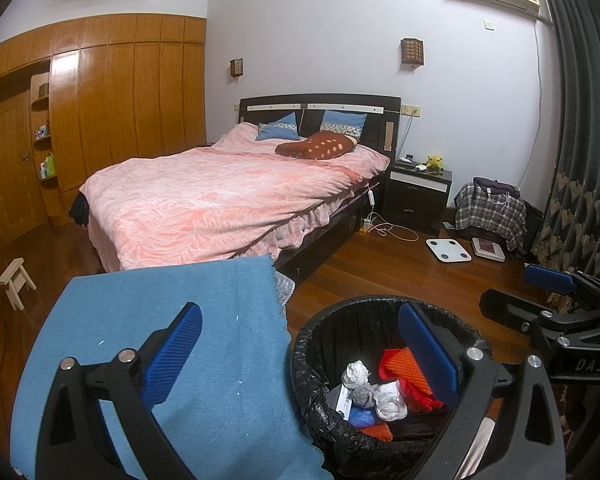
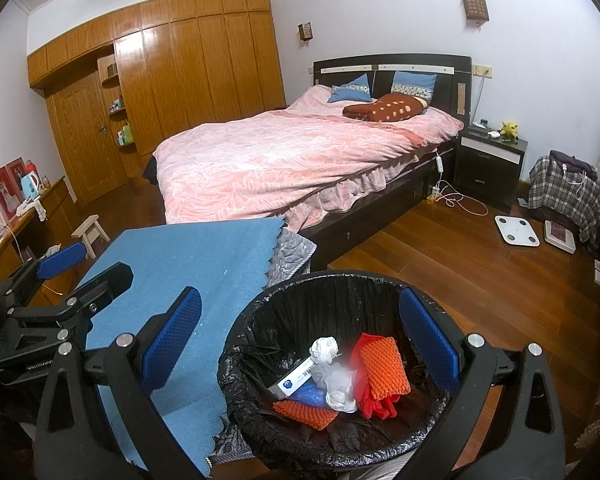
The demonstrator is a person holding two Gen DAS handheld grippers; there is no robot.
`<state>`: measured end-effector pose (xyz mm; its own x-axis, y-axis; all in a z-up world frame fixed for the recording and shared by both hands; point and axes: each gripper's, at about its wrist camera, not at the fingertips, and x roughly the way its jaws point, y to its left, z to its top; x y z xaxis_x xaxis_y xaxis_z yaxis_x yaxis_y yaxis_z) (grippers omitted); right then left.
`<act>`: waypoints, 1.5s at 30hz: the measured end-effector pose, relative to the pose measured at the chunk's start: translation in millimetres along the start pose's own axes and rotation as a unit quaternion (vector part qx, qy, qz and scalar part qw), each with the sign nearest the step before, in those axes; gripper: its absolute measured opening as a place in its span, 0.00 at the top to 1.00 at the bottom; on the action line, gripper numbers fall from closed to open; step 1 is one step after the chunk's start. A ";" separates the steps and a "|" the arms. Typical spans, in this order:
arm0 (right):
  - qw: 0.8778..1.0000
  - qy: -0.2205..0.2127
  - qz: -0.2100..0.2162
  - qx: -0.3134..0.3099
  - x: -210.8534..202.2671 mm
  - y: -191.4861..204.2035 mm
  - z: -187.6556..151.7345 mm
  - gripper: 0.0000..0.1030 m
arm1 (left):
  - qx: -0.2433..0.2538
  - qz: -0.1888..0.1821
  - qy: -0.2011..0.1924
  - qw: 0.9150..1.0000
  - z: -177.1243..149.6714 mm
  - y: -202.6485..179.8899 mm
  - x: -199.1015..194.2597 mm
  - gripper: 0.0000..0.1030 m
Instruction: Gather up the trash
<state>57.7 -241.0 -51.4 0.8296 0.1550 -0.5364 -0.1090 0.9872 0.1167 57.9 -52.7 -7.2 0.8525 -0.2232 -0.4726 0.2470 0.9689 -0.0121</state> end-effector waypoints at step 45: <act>1.000 0.005 0.000 0.001 3.1 4.6 -0.4 0.06 | -0.002 -0.001 0.002 1.000 -1.5 4.2 0.1 0.06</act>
<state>59.5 -235.9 -52.9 0.8243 0.1563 -0.5442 -0.1087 0.9869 0.1188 58.3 -48.5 -8.6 0.8498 -0.2245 -0.4769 0.2468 0.9689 -0.0164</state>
